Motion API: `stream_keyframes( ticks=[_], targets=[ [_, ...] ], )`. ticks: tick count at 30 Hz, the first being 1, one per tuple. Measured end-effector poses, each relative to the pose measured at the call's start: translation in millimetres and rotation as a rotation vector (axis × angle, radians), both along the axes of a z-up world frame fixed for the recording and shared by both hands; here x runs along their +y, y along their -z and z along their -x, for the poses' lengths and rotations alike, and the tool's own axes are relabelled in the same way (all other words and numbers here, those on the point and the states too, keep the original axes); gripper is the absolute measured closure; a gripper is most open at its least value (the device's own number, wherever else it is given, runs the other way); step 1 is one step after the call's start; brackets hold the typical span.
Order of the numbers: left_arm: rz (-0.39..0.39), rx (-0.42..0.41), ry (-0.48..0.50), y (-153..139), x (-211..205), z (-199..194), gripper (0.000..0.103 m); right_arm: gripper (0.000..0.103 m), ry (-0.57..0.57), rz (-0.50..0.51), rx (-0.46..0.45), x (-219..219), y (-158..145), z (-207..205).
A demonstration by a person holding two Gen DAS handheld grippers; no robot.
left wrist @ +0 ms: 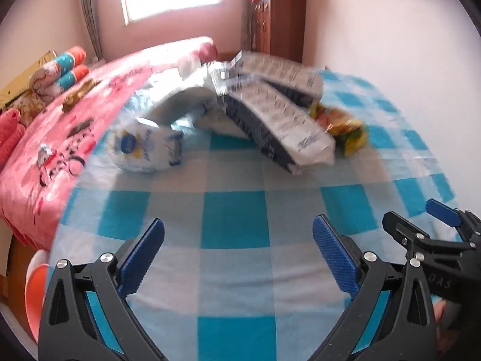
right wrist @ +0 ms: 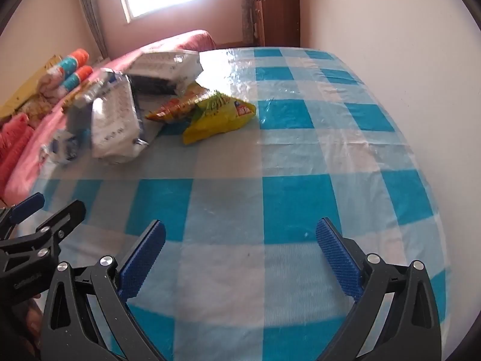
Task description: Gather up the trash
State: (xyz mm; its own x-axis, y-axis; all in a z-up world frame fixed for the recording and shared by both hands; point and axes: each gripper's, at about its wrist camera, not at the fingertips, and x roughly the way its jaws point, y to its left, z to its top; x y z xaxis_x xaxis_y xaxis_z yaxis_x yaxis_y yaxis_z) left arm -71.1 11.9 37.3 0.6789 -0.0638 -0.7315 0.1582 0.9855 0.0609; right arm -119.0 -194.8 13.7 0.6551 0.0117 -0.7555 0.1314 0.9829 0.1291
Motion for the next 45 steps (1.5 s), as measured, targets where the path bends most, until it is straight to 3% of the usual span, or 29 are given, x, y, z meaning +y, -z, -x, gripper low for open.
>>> stream_keyframes(
  ticks=[12, 25, 34, 45],
  targets=[
    [0.014, -0.219, -0.002, -70.9, 34.8, 54.4, 0.004, 0.004, 0.01, 0.046, -0.252, 13.2, -80.8, 52.8],
    [0.072, -0.353, -0.053, -116.7, 67.8, 88.6, 0.004, 0.004, -0.031, 0.131, -0.492, 46.6, -150.6, 106.8],
    [0.099, -0.397, -0.065, -132.1, 80.6, 105.0, 0.004, 0.004, -0.043, 0.187, -0.588, 61.6, -167.6, 129.2],
    [0.105, -0.432, -0.069, -141.2, 83.4, 118.5, 0.004, 0.004, -0.069, 0.194, -0.623, 63.9, -171.1, 140.9]
  ],
)
